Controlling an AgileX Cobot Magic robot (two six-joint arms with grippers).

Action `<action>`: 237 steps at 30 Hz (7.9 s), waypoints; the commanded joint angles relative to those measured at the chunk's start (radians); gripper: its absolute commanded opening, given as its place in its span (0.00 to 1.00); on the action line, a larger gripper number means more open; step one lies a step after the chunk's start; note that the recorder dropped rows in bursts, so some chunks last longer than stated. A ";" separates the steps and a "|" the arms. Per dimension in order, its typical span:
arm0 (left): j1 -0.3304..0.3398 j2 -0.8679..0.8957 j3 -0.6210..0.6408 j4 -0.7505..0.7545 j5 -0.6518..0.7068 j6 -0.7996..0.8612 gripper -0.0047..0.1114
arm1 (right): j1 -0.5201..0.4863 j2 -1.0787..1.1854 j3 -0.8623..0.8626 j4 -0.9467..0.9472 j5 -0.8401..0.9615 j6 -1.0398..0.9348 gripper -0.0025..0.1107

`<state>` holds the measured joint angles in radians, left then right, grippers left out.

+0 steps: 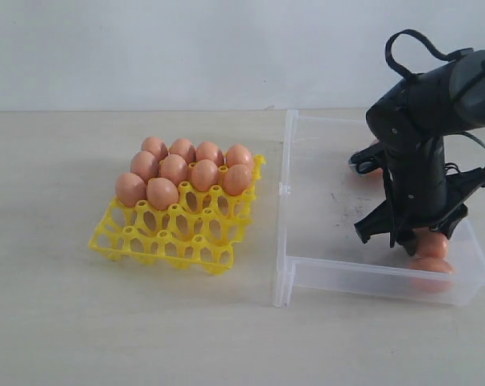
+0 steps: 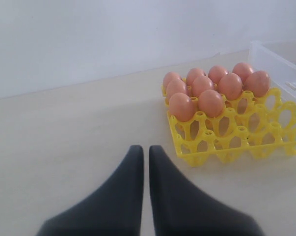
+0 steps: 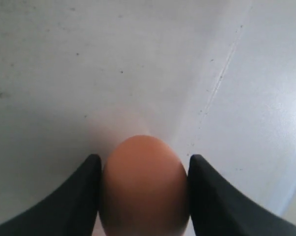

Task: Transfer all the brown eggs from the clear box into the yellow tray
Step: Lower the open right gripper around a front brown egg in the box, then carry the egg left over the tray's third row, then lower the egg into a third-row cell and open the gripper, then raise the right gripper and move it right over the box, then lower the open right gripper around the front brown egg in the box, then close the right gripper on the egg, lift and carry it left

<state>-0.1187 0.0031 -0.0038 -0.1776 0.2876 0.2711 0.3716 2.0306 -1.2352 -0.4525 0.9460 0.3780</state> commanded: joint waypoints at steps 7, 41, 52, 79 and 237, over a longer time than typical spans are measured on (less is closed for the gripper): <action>-0.006 -0.003 0.004 0.002 -0.002 0.000 0.07 | -0.003 -0.098 0.034 -0.005 -0.362 0.124 0.02; -0.006 -0.003 0.004 0.002 -0.002 0.000 0.07 | 0.088 0.133 0.129 -0.430 -1.981 0.134 0.02; -0.006 -0.003 0.004 0.002 -0.002 0.000 0.07 | 0.125 0.177 0.058 -0.455 -1.818 0.132 0.02; -0.006 -0.003 0.004 0.002 -0.002 0.000 0.07 | 0.125 0.181 0.057 -0.348 -1.770 0.122 0.02; -0.006 -0.003 0.004 0.002 -0.002 0.000 0.07 | 0.208 -0.288 0.397 0.368 -1.471 -0.395 0.02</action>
<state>-0.1187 0.0031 -0.0038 -0.1776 0.2876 0.2711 0.5733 1.7159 -0.8473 -0.0243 -0.4062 -0.0897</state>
